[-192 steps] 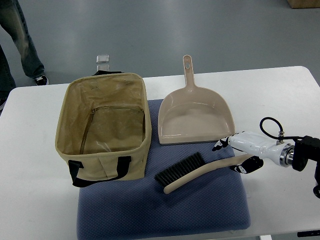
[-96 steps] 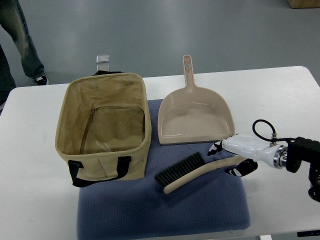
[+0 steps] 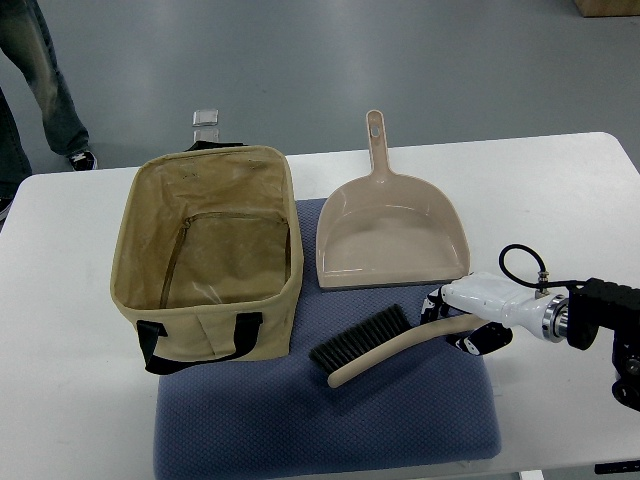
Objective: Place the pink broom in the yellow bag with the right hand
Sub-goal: 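Close the right hand fingers around the brush handle end, then lift the brush with the right hand over the dustpan toward the bag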
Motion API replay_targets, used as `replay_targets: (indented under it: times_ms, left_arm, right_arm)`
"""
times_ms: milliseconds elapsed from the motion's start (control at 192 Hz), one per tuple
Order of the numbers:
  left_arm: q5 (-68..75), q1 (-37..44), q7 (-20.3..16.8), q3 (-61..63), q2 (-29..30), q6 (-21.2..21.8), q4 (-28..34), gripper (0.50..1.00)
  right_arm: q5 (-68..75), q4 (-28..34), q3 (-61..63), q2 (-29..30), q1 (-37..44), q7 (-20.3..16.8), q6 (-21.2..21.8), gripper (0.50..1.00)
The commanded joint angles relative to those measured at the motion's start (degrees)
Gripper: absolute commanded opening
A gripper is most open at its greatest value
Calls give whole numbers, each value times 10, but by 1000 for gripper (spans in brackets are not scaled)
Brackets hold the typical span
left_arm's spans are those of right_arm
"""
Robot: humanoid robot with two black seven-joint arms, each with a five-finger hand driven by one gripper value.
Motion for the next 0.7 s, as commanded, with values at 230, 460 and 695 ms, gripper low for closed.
replay_targets:
  times_ms: [230,460,695]
  left_arm:
    - [0,0,0,0,0,0,0,1000]
    - [0,0,0,0,0,0,0,1000]
    - [0,0,1,0,0,0,0,1000]
  right_arm:
    - [-8,-4,-1,6,0,-8,-1,527]
    - [-8,-5,1,4,9,-8,-7,500]
    - [2,-5,34,-29,28,-6,-42,500]
